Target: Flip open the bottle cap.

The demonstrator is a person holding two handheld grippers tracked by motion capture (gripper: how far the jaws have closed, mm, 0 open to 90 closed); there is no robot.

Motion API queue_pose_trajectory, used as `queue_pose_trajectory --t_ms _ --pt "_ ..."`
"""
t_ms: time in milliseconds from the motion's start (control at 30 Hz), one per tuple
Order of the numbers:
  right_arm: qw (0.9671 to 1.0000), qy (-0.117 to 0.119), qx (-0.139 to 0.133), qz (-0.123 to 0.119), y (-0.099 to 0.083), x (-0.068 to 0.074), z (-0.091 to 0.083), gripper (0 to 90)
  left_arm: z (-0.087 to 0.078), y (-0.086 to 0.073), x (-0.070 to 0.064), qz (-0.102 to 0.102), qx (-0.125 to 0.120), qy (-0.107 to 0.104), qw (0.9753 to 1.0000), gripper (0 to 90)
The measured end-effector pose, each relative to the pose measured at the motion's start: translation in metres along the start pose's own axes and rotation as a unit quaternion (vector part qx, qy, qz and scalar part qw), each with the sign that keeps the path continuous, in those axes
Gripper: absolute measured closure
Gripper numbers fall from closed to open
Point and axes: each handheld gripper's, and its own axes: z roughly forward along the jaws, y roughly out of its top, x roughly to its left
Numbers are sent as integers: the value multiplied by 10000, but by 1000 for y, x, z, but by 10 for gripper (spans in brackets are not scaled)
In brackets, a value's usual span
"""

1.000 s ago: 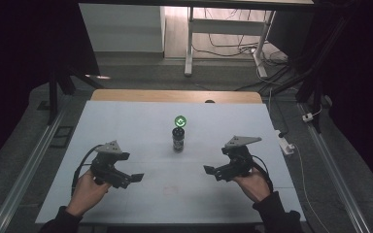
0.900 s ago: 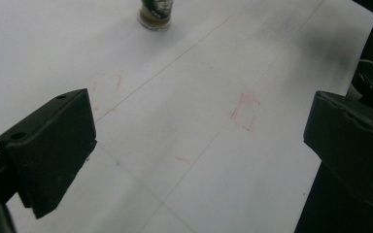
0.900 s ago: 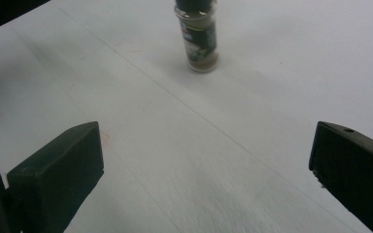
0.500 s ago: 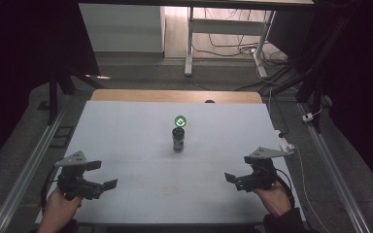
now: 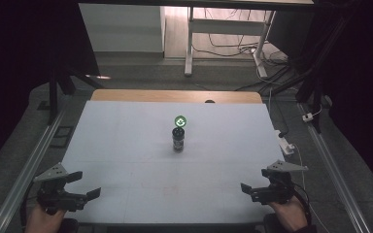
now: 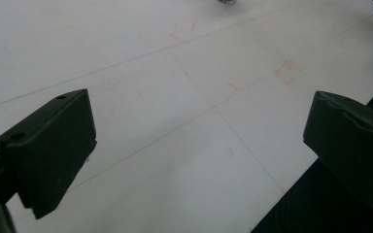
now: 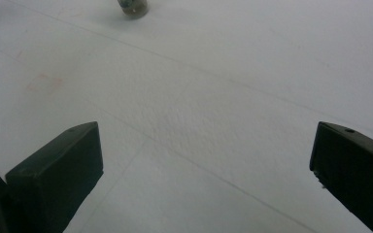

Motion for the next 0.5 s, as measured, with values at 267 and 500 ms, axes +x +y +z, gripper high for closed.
queue_pose_trajectory --t_ms 267,500 --pt "9999 -99 -28 128 -8 -4 -12 0 -10 -10 2 -106 77 214 9997 0" --pt "9999 -141 60 56 -9 -2 -14 0 -11 -11 3 -176 128 224 9995 0"
